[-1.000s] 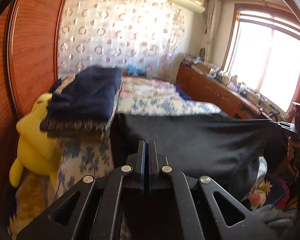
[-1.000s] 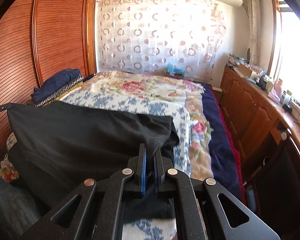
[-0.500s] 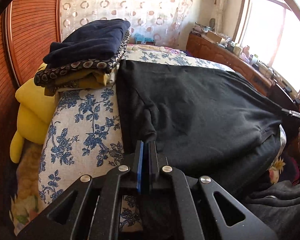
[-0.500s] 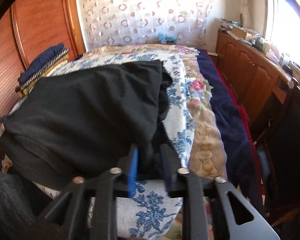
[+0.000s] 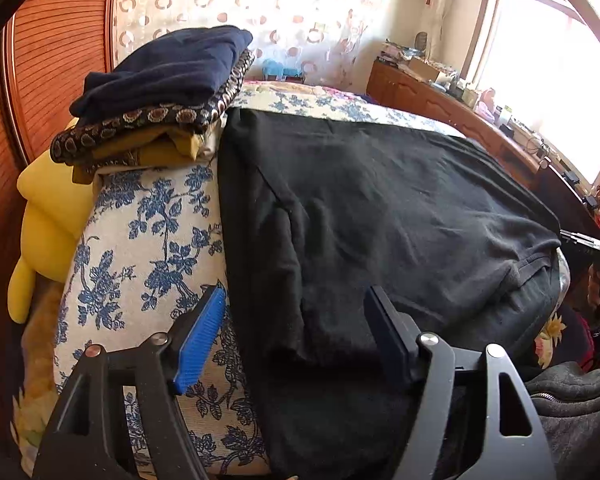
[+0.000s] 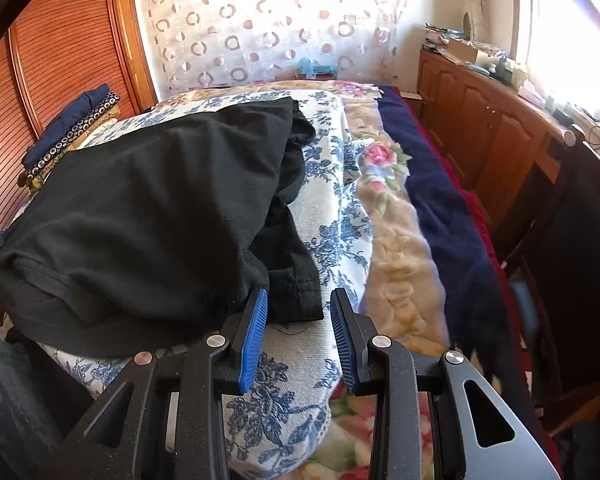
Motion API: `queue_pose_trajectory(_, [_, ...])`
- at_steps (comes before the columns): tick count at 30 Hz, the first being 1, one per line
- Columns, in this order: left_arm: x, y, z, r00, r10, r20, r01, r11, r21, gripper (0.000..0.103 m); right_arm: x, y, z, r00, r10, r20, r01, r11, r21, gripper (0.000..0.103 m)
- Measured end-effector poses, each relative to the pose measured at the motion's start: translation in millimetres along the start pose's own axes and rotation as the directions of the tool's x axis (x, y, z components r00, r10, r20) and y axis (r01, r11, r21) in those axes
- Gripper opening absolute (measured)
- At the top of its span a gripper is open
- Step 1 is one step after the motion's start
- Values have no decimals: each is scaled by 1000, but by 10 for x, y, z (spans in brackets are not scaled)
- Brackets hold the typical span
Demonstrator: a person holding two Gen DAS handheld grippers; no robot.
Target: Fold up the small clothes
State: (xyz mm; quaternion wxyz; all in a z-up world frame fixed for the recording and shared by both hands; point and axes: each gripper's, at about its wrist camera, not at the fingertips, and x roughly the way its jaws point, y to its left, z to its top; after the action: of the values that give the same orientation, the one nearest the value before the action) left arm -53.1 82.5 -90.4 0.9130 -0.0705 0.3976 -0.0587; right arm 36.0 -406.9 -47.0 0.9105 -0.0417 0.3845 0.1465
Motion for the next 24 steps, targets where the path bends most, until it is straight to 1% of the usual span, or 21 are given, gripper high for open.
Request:
queue_pose_trajectory(3, [53,-1,-29,999,32,-21,-32,999,-1,73,7,-20,-26,1000,15,-13,-15,1000,-3,34])
queue_pose_trajectory(5, [79,14,-48,999,28,-25,-28,1000,-10,73,24,-24,-23,1000,9,-13,-10,1000,-16,34])
queue_pose_trajectory(6, [76,17,-53,999,29,-18,-29,1000,-11,73,15,-21,-22,1000,12,-14,-12,1000,-14,31])
queue_pose_trajectory(7, [78,19,-54,999,31,-18,-31,999,-12,73,-2,-30,-27,1000,22,-15,-22,1000,-15,24])
queue_pose_trajectory(8, [77,18,-55,999,32,-18,-32,999,-12,73,-9,-25,-28,999,37,-21,-37,999,-19,7])
queue_pose_trajectory(12, [77,17,-51,999,40,-19,-40,999,-11,73,-167,43,-62,999,26,-25,-27,997,-67,5])
queue_pose_trajectory(14, [79,24,-46,999,47,-18,-47,999,-15,73,-310,13,-57,1000,-6,-19,5,997,-78,5])
queue_pose_trajectory(18, [78,29,-49,999,50,-13,-50,999,-21,73,-523,-19,-67,999,-39,-19,37,994,-107,5])
queue_pose_trajectory(21, [83,18,-55,998,58,-9,-58,998,-18,73,-563,-1,-80,998,-44,-33,40,992,-119,5])
queue_pose_trajectory(24, [80,18,-58,998,59,-7,-59,998,-21,73,-610,-18,-40,1000,-26,-15,25,996,-88,5])
